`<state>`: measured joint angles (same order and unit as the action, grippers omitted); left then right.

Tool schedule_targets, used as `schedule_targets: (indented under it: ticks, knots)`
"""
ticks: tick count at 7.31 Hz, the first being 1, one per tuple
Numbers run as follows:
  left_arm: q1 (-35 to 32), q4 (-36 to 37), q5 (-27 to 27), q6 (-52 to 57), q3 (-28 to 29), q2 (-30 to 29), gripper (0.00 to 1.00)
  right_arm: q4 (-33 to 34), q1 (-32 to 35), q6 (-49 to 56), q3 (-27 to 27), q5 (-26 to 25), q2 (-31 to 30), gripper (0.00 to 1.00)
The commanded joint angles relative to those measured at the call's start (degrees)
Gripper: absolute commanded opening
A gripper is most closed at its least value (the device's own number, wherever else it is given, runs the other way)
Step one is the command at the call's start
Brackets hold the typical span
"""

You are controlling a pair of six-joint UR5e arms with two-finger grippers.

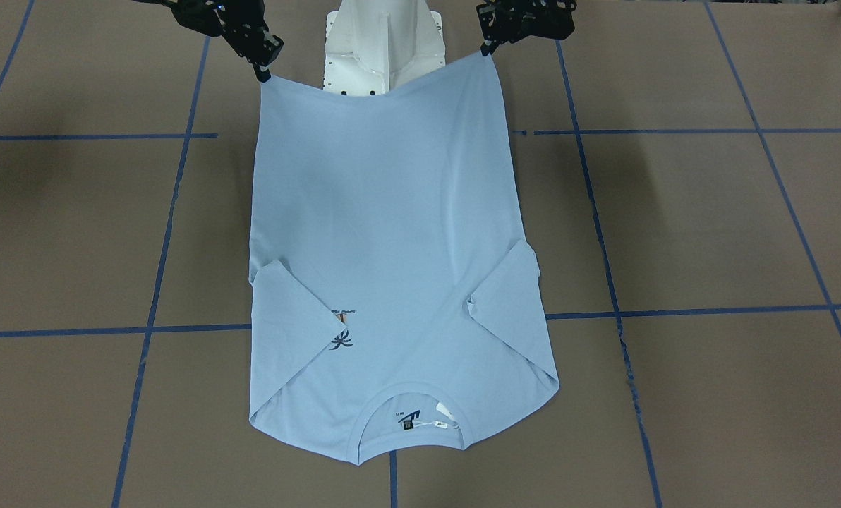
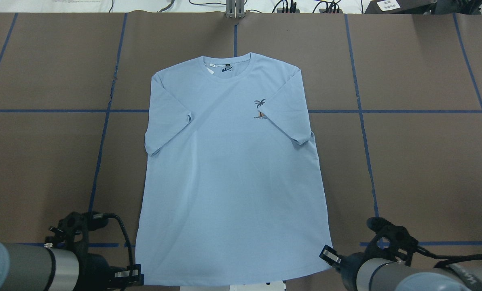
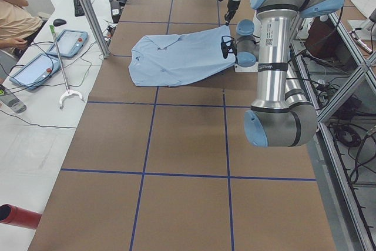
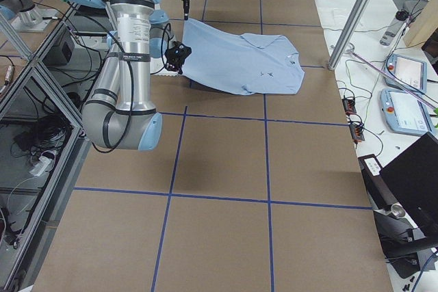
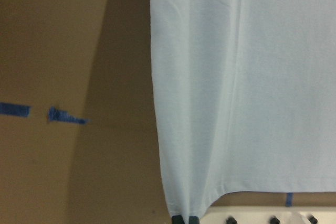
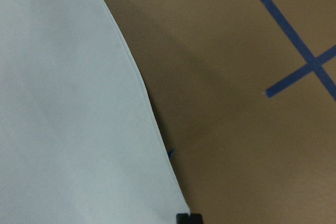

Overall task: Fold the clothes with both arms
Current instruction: 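Lift the hem with both grippers and fold it over toward the collar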

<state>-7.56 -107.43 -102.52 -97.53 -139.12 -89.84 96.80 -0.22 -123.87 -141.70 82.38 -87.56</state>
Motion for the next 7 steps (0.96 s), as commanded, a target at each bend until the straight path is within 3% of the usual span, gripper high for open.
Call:
schedule_targets:
  ticks: [1, 3, 4, 6, 7]
  knots:
    - [-5.59, 11.85, -8.63, 0.75, -11.41, -0.77, 0.00, 13.20, 6.76, 6.40, -10.85, 9.41, 3.33, 0.00]
    - [-12.35, 12.68, -10.07, 6.34, -6.37, -5.42, 0.00, 17.18, 15.12, 17.91, -7.30, 12.45, 11.57, 0.00]
    - [-18.91, 13.91, -11.64, 13.60, -2.95, -8.22, 0.00, 17.46, 20.03, 21.87, -1.96, 13.32, 16.23, 0.00]
    - [-32.63, 22.31, -18.31, 26.54, 5.05, -17.07, 0.00, 17.20, 32.24, 28.65, 5.88, 22.26, 22.41, 0.00]
    - [-36.17, 24.01, -18.51, 30.34, 8.65, -19.82, 0.00, 17.02, 35.00, 32.51, 10.52, 22.30, 25.48, 0.00]
